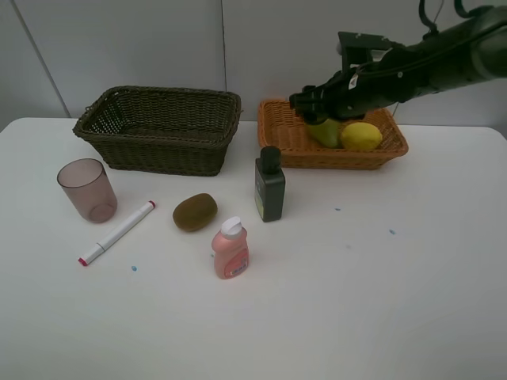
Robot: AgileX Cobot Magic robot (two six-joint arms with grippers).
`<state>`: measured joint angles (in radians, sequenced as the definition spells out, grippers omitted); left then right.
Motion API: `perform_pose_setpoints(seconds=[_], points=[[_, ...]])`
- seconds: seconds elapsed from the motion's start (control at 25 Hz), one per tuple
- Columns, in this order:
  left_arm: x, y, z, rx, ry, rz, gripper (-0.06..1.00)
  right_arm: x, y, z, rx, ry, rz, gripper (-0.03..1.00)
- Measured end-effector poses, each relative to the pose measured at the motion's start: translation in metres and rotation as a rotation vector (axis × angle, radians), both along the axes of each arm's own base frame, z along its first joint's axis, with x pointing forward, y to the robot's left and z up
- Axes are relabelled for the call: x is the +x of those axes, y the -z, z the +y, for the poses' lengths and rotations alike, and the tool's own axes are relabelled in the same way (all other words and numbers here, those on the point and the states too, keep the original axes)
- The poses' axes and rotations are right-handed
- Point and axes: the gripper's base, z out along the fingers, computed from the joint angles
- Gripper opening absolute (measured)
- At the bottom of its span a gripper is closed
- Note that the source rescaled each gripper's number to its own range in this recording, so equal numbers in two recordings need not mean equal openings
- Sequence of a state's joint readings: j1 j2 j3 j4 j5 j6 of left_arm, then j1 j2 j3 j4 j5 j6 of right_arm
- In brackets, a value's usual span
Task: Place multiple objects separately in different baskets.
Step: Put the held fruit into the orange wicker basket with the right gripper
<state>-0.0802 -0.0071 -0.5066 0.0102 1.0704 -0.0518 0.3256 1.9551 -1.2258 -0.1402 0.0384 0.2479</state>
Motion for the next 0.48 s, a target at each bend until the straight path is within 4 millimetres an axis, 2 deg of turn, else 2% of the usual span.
perform_pose_setpoints(seconds=[0.24, 0.48], points=[[0.000, 0.000, 0.000, 0.000, 0.000, 0.000, 0.74, 0.004, 0.025, 0.002, -0.008, -0.003, 0.033, 0.53], [0.000, 0.000, 0.000, 0.000, 0.000, 0.000, 0.74, 0.006, 0.027, 0.003, 0.001, -0.007, 0.013, 0.53]])
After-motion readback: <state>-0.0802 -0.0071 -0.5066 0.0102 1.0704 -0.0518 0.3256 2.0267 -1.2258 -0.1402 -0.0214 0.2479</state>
